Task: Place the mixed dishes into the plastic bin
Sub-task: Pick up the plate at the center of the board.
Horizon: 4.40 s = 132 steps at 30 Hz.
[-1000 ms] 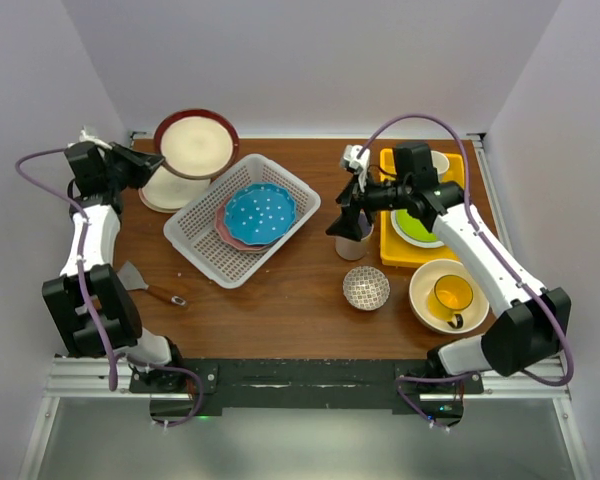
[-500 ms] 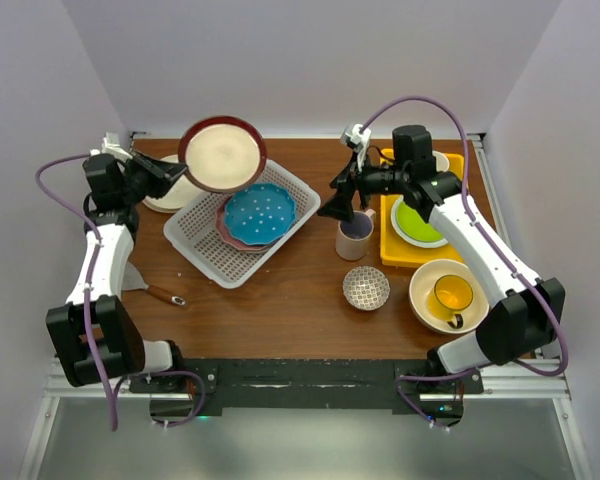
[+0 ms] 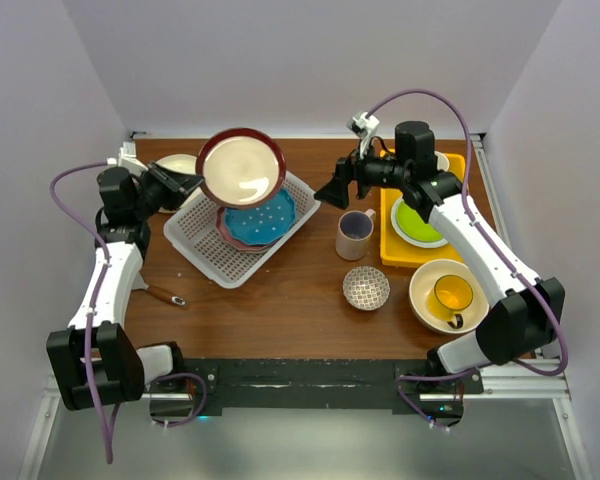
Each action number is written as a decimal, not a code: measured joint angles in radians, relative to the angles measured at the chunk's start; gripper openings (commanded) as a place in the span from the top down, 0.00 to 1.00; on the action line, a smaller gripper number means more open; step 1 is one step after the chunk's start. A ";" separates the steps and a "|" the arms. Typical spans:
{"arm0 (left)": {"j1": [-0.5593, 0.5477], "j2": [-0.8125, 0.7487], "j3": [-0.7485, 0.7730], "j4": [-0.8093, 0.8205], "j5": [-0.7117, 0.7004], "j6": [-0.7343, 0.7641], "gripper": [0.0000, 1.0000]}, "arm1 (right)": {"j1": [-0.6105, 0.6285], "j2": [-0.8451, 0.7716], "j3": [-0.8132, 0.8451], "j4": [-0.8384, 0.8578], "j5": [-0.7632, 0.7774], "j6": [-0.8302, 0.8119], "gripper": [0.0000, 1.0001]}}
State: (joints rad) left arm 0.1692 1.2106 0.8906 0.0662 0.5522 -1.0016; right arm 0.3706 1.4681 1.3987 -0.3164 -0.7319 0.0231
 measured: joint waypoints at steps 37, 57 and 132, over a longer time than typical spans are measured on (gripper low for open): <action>-0.299 -0.114 -0.132 0.043 -0.100 -0.036 1.00 | 0.030 0.131 -0.112 0.232 0.202 0.563 0.80; -0.386 -0.148 -0.171 -0.040 -0.158 0.082 0.37 | 0.028 0.047 -0.252 0.303 0.187 0.550 1.00; -0.446 -0.090 -0.136 -0.136 -0.055 0.358 1.00 | -0.031 0.034 -0.372 0.433 -0.055 0.463 1.00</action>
State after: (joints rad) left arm -0.2768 1.1210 0.7544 -0.0696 0.4976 -0.6437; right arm 0.3393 1.5024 1.0271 0.1165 -0.7872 0.4866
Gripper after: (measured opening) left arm 0.097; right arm 0.150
